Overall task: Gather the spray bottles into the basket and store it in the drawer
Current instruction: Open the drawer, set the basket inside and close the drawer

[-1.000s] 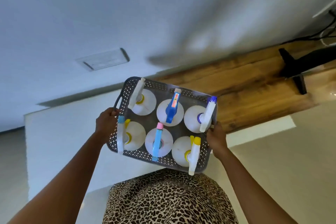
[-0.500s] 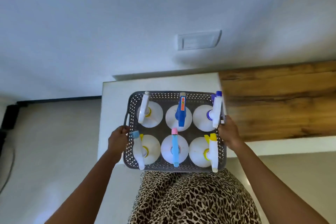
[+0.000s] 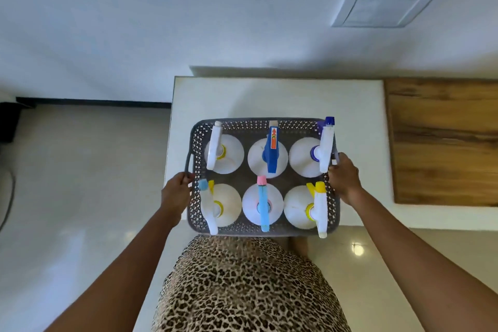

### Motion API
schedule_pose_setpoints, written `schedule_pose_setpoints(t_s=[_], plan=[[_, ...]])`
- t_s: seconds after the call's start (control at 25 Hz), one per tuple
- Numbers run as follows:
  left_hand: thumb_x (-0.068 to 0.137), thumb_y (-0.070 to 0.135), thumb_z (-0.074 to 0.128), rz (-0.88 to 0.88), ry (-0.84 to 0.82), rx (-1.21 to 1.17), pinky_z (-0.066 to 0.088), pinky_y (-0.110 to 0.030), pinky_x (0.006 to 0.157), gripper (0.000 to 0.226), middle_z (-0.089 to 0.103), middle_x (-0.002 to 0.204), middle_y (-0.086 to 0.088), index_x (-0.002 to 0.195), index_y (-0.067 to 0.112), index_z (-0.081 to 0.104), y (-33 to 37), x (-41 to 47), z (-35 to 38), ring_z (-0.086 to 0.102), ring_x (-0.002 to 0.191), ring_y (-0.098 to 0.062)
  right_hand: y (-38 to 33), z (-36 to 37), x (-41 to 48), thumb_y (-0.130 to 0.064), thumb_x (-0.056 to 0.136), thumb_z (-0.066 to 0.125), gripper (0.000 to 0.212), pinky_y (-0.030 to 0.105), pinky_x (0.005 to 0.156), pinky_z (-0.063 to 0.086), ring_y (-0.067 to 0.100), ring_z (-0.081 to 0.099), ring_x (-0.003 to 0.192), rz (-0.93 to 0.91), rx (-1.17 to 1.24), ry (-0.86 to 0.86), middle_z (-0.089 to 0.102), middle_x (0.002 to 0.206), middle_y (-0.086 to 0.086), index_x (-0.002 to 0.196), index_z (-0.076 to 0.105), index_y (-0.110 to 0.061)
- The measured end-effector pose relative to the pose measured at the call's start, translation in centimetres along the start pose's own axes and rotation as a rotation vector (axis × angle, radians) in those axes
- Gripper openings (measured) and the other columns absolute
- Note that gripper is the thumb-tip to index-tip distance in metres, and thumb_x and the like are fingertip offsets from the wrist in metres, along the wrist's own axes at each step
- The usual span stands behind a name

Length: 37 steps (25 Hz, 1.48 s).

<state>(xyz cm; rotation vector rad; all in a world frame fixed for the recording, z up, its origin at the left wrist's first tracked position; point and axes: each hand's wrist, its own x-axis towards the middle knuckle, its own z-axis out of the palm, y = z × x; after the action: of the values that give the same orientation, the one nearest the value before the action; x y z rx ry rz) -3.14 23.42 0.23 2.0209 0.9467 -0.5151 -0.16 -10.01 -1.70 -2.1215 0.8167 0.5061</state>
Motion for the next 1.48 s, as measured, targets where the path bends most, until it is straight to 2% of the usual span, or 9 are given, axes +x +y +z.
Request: schedule_pose_setpoints(t_s=[0.12, 0.44, 0.76, 0.92, 1.04, 1.12, 1.2, 1.36, 1.48], plan=[[0.094, 0.008, 0.034, 0.021, 0.021, 0.039, 0.037, -0.028, 0.066, 0.029, 0.055, 0.093, -0.008, 0.103, 0.01, 0.062, 0.1, 1.6, 0.7, 0.049, 0.079, -0.021, 0.1, 0.8, 1.1, -0.002, 0.087, 0.037, 0.025, 0.028, 0.069, 0.033, 0.031, 0.05, 0.087, 0.003, -0.018, 0.008, 0.058, 0.109, 0.024, 0.108, 0.051, -0.003], [0.093, 0.007, 0.034, 0.062, -0.033, -0.03, 0.043, -0.017, 0.052, 0.029, 0.059, 0.087, -0.002, 0.089, 0.017, 0.061, -0.1, 3.4, 0.4, 0.057, 0.069, -0.015, 0.1, 1.8, 1.6, -0.007, 0.089, 0.041, 0.023, 0.033, 0.077, 0.038, 0.037, 0.053, 0.104, 0.012, -0.039, 0.011, 0.058, 0.113, 0.023, 0.109, 0.052, -0.001], [0.094, 0.013, 0.041, 0.034, 0.032, -0.147, 0.05, -0.036, 0.09, 0.025, 0.065, 0.11, -0.009, 0.107, 0.012, 0.062, -0.9, 2.4, 0.3, 0.063, 0.099, -0.029, 1.6, 1.6, 0.1, -0.011, 0.088, 0.05, 0.009, 0.034, 0.071, 0.039, 0.027, 0.049, 0.081, -0.028, 0.0, 0.074, 0.052, 0.079, 0.008, 0.091, 0.053, -0.003], [0.092, 0.011, 0.036, 0.098, 0.08, -0.108, 0.041, -0.029, 0.082, 0.032, 0.065, 0.112, -0.012, 0.11, 0.014, 0.062, -2.7, -0.1, 0.4, 0.057, 0.099, -0.028, 2.8, 1.3, -2.5, -0.016, 0.086, 0.055, 0.018, 0.032, 0.071, 0.042, 0.029, 0.057, 0.086, -0.033, 0.109, 0.032, 0.06, 0.091, 0.01, 0.103, 0.057, -0.008], [0.092, 0.013, 0.038, 0.045, 0.156, -0.2, 0.044, -0.032, 0.092, 0.032, 0.064, 0.117, -0.008, 0.114, 0.012, 0.061, -4.4, -2.4, 0.3, 0.058, 0.106, -0.024, 4.4, 1.5, -4.6, -0.018, 0.091, 0.05, 0.026, 0.03, 0.08, 0.044, 0.031, 0.059, 0.102, -0.071, 0.095, 0.102, 0.064, 0.111, 0.016, 0.115, 0.054, -0.008], [0.092, 0.016, 0.039, 0.005, 0.229, -0.273, 0.047, -0.039, 0.097, 0.03, 0.065, 0.11, -0.006, 0.111, 0.011, 0.063, -6.4, -4.9, 0.9, 0.06, 0.105, -0.024, 6.2, 1.8, -6.7, -0.024, 0.096, 0.044, 0.029, 0.04, 0.089, 0.048, 0.034, 0.058, 0.107, -0.083, 0.108, 0.143, 0.062, 0.117, 0.02, 0.116, 0.053, -0.006], [0.092, 0.021, 0.042, -0.043, 0.25, -0.359, 0.047, -0.041, 0.096, 0.029, 0.064, 0.102, -0.005, 0.107, 0.009, 0.064, -8.7, -7.5, 2.2, 0.06, 0.102, -0.025, 8.1, 2.6, -8.6, -0.029, 0.097, 0.039, 0.03, 0.051, 0.093, 0.048, 0.036, 0.058, 0.104, -0.045, 0.232, 0.147, 0.061, 0.115, 0.024, 0.113, 0.051, -0.006], [0.094, 0.032, 0.042, -0.294, 0.128, -0.746, 0.044, -0.034, 0.087, 0.04, 0.061, 0.103, -0.009, 0.112, 0.0, 0.057, -13.3, -11.4, 5.9, 0.056, 0.095, -0.022, 12.1, 5.3, -12.1, -0.035, 0.098, 0.035, 0.035, 0.046, 0.084, 0.05, 0.032, 0.059, 0.1, 0.237, 0.662, -0.064, 0.058, 0.119, 0.022, 0.112, 0.049, -0.006], [0.094, 0.048, 0.033, -0.442, -0.087, -1.123, 0.037, -0.037, 0.105, 0.06, 0.054, 0.122, -0.015, 0.124, -0.002, 0.048, -15.8, -12.3, 9.4, 0.051, 0.116, -0.029, 15.8, 8.6, -13.7, -0.046, 0.097, 0.032, 0.056, 0.047, 0.096, 0.044, 0.036, 0.054, 0.11, 0.486, 1.008, -0.265, 0.052, 0.128, 0.025, 0.123, 0.045, 0.001]])
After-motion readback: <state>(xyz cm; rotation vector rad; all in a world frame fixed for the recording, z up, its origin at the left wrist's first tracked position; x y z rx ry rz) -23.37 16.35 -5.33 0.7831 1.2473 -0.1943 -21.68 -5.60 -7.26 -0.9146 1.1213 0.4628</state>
